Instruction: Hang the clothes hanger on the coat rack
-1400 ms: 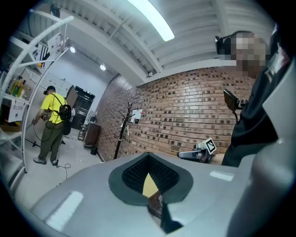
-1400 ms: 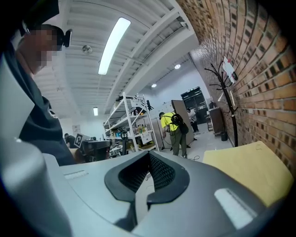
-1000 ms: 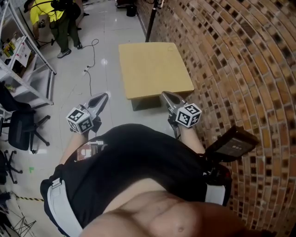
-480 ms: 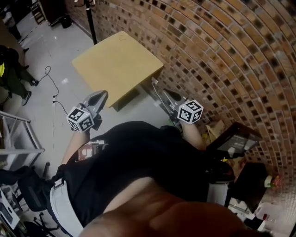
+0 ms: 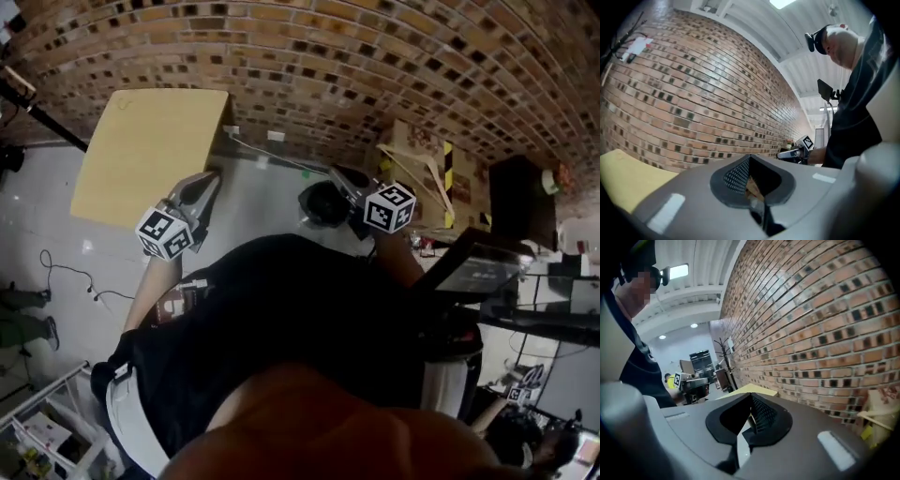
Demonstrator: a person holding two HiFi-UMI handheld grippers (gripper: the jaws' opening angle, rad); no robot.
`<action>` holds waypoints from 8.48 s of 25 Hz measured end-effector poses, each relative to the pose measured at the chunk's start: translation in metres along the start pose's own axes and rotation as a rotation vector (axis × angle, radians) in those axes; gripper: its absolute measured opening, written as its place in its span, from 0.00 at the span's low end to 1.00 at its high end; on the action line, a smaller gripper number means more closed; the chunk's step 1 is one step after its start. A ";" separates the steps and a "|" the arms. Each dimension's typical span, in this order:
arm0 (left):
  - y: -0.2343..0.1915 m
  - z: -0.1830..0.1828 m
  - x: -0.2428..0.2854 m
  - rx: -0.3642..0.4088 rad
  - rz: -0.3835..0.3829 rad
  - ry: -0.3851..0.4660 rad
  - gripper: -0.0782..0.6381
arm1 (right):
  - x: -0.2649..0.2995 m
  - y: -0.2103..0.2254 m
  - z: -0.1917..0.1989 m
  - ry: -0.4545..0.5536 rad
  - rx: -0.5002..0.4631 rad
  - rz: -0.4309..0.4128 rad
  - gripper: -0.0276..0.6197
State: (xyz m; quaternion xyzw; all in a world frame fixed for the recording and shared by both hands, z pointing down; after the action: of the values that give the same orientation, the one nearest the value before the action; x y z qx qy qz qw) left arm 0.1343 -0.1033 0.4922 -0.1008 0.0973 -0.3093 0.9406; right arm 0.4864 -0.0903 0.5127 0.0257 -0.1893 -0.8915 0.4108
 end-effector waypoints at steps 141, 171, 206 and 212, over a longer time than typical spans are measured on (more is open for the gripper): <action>-0.059 -0.123 -0.639 0.188 -1.395 0.410 0.10 | 0.611 -0.631 0.097 -0.274 -0.222 -1.492 0.21; -0.522 -0.282 -0.849 0.170 -1.194 0.335 0.10 | 1.033 -0.795 0.095 -0.226 -0.170 -1.372 0.21; -1.000 -0.395 -0.818 0.044 -0.223 0.211 0.10 | 1.200 -0.785 0.066 -0.015 -0.266 -0.599 0.21; -0.966 -0.392 -0.750 0.055 -0.150 0.232 0.10 | 1.137 -0.733 0.039 0.019 -0.296 -0.518 0.21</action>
State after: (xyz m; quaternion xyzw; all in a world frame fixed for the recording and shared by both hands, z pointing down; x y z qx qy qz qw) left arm -1.0970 -0.4642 0.4475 -0.0454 0.1891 -0.3911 0.8996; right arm -0.8029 -0.4886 0.4112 0.0213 -0.0406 -0.9842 0.1709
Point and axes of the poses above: the fingertips, and each gripper's own axes: x forward along the fingers, y to its right, z out of its underside, the point moved 7 cm from there along -x, backward along the fingers, and after that the axes turned 10 degrees about y, right-handed, at the moved point
